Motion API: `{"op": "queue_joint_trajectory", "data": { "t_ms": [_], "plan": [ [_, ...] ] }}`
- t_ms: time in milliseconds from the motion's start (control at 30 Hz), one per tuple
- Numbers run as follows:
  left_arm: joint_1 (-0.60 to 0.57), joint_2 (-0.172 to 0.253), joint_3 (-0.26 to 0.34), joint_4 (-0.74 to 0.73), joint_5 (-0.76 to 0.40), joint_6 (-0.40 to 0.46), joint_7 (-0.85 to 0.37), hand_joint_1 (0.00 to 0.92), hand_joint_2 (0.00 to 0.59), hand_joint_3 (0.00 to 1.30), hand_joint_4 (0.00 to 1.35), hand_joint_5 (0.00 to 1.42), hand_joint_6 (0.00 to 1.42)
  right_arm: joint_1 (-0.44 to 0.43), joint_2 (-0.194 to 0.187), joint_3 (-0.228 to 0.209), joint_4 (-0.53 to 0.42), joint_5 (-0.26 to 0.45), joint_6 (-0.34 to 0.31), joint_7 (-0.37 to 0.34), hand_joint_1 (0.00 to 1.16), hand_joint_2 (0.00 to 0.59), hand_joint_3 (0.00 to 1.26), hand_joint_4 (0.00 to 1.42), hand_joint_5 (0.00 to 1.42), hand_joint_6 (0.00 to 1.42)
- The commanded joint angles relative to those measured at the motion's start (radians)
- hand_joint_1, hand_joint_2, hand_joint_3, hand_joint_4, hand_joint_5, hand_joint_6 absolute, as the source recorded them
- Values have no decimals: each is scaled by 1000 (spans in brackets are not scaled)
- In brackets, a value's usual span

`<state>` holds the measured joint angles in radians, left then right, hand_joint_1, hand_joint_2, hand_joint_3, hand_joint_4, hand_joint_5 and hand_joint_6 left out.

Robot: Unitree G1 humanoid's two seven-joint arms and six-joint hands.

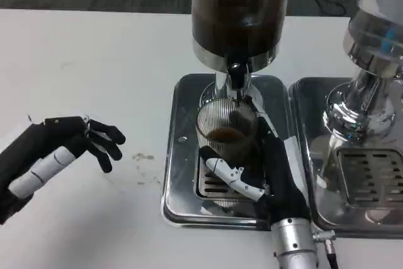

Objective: Grasp the cup under the faucet to collect the drink, then remove the cup.

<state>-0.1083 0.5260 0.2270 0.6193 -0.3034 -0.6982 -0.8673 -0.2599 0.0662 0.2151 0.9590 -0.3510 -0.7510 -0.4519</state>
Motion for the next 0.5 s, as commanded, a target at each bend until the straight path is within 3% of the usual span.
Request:
{"op": "queue_joint_trajectory", "data": {
  "t_ms": [33,200,500],
  "plan": [
    [9,10,0,-10,7,3,4,140,135,604,628,713,392,28,19,18,54,-31,25,-46,833,174,270,450,620,919],
    [2,6,-6,-10,10,2,3,138,134,605,631,713,392,46,14,22,34,-65,2,-141,868,181,422,664,875,1279],
    [-12,-7,-27,1,15,-2,0,128,133,610,636,713,392,92,-1,21,-28,-111,-3,-252,873,172,497,747,983,1402]
  ]
}}
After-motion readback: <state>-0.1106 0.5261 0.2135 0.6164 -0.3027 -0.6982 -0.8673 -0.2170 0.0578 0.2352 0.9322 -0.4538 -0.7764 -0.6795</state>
